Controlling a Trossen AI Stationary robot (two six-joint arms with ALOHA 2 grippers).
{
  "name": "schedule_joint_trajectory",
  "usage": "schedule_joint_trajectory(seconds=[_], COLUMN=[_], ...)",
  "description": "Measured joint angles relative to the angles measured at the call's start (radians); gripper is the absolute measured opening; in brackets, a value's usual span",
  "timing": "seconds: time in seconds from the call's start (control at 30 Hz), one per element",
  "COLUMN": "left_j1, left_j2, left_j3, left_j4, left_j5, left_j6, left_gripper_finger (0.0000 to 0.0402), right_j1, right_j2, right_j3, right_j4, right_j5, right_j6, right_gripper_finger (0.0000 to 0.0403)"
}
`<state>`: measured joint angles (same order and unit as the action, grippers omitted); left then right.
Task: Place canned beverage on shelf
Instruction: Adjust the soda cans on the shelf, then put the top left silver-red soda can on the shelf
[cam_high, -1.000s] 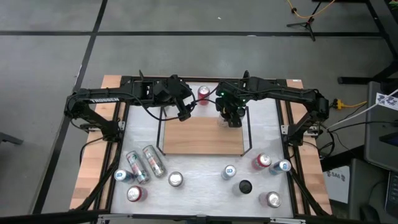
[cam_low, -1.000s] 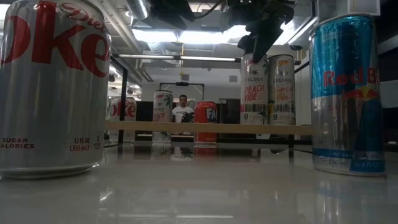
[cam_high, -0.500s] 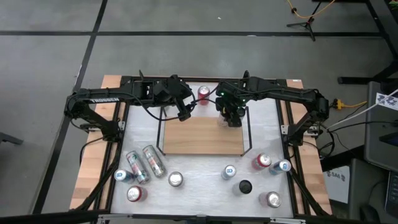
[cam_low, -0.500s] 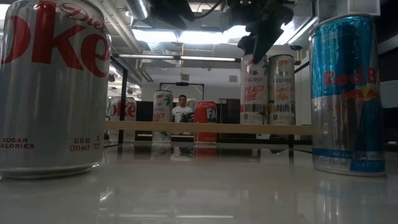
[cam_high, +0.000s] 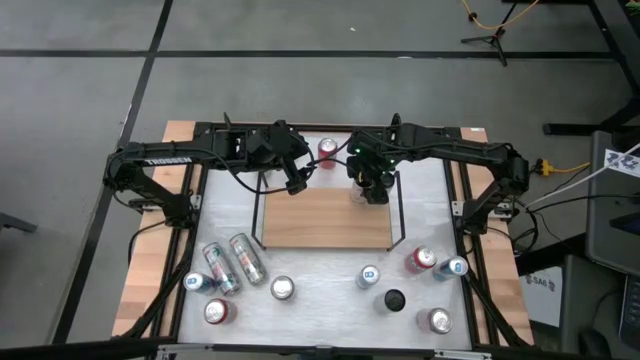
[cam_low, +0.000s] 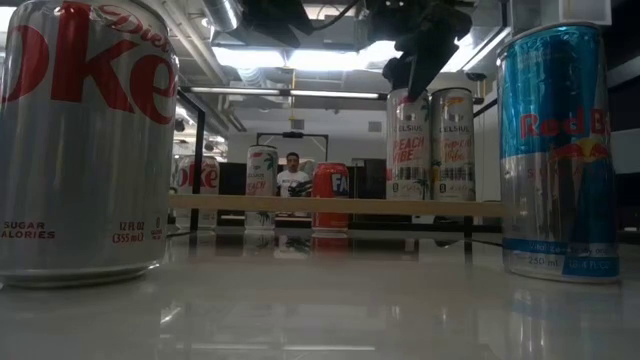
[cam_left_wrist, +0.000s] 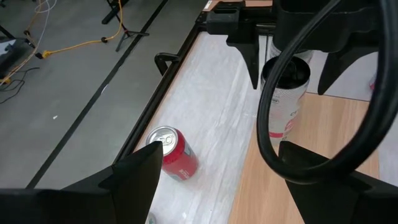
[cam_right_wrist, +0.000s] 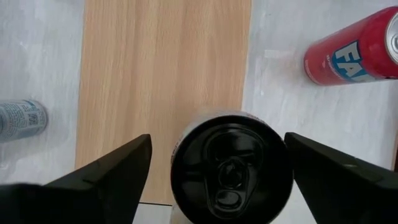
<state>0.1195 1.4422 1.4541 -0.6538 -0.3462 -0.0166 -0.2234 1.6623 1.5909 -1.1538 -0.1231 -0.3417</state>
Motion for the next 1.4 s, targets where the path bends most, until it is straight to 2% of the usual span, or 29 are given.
schedule_joint_trajectory(seconds=[0.77,1.17,1.33,1.4], left_j1=[0.000,0.003,0.029,0.052], left_j2=[0.000,0.000,0.000,0.000], left_j3=[0.000,0.000,0.000,0.000], left_j4=[0.005,0.009,0.007,0.005], left_j5=[0.000,-0.002,0.005,0.040], left_j6=[-0.003,-0.008,-0.008,-0.007], left_gripper_finger=[0.0314,0.0314,0.0314,0.0314], right_j1=[0.000,0.000,-0.003,-0.008], right_j2=[-0.011,-0.047,-0.089,-0.113], right_j3=[0.002,0.148,0.152,0.152], right_j4=[0.001,-0.035,-0.070,-0.084], right_j5=[0.027,0.026,0.027,0.024], right_j6=[0.000,0.000,-0.002,-0.003], right_gripper_finger=[0.0360,0.0360,0.0360,0.0360])
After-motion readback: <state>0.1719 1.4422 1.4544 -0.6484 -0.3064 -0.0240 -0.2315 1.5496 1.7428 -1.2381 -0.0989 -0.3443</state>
